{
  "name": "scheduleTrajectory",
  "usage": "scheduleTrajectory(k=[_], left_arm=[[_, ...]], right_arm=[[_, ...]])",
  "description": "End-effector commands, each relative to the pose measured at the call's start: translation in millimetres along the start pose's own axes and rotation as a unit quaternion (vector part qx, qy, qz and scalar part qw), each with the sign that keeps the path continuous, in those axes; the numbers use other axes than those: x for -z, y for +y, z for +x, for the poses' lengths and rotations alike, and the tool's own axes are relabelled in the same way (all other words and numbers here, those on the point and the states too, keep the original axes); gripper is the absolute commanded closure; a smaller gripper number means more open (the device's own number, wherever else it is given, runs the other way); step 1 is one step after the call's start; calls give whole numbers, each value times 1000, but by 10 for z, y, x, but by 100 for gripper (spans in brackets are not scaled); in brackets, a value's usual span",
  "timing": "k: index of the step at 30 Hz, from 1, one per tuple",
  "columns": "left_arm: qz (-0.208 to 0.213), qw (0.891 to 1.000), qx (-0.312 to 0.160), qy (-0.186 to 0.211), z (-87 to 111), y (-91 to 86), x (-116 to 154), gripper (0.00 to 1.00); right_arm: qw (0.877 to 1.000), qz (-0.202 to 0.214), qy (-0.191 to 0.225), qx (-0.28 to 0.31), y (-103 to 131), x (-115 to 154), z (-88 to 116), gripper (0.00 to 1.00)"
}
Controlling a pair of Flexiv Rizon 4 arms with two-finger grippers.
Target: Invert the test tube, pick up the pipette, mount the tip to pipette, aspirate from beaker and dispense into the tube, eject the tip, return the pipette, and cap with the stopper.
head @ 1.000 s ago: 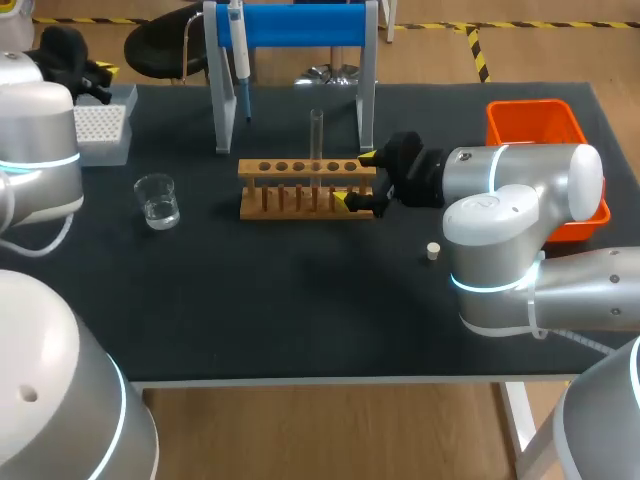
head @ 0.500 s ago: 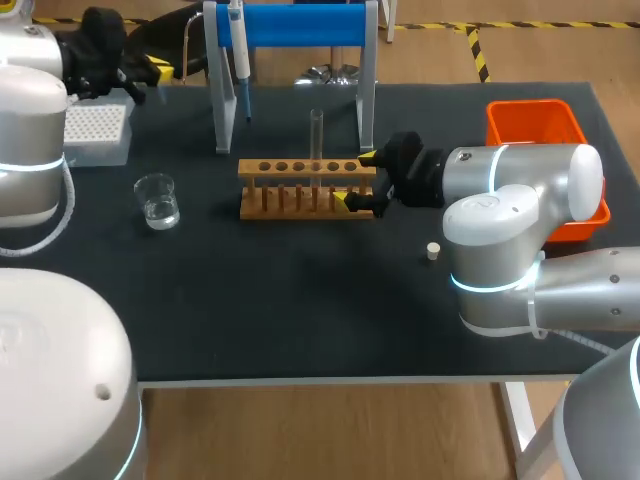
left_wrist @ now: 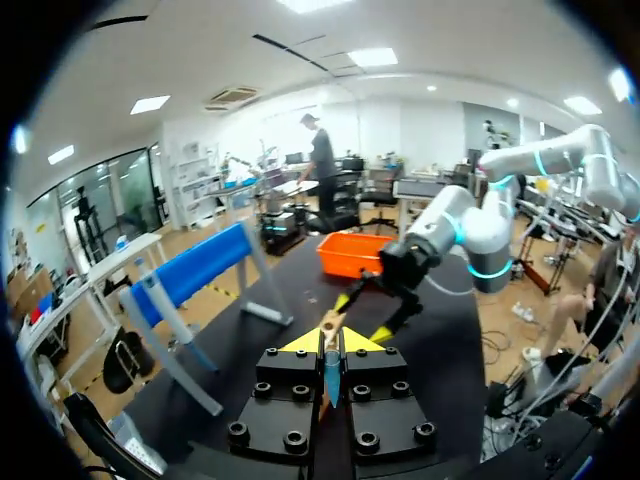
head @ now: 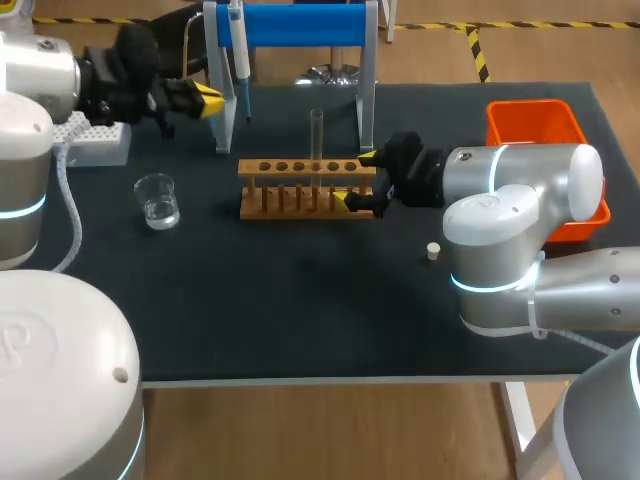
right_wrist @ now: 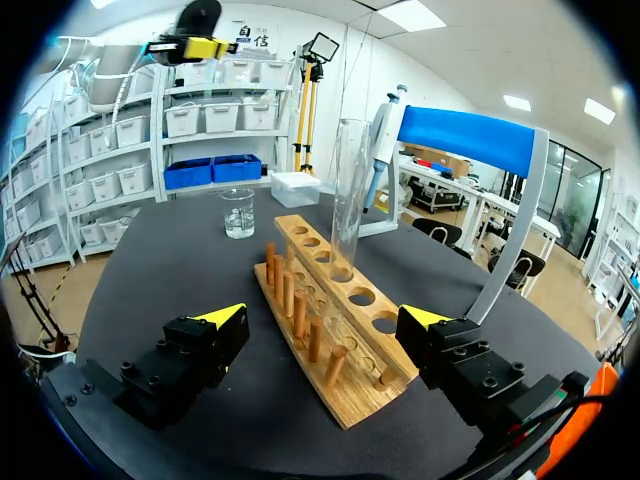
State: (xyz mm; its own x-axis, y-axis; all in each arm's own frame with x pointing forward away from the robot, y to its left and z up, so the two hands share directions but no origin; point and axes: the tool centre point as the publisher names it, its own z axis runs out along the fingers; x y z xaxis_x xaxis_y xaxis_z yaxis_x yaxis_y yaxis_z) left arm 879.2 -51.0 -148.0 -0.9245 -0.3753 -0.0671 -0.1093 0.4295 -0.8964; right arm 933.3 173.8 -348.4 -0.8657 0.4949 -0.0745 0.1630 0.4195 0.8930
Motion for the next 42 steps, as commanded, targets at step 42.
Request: scheduleTrajectory(k=[42], left_arm=[[-32, 993, -32, 108, 466, -429, -603, 100]], right_arm=[[999, -36, 31, 13, 140, 300, -12, 0]])
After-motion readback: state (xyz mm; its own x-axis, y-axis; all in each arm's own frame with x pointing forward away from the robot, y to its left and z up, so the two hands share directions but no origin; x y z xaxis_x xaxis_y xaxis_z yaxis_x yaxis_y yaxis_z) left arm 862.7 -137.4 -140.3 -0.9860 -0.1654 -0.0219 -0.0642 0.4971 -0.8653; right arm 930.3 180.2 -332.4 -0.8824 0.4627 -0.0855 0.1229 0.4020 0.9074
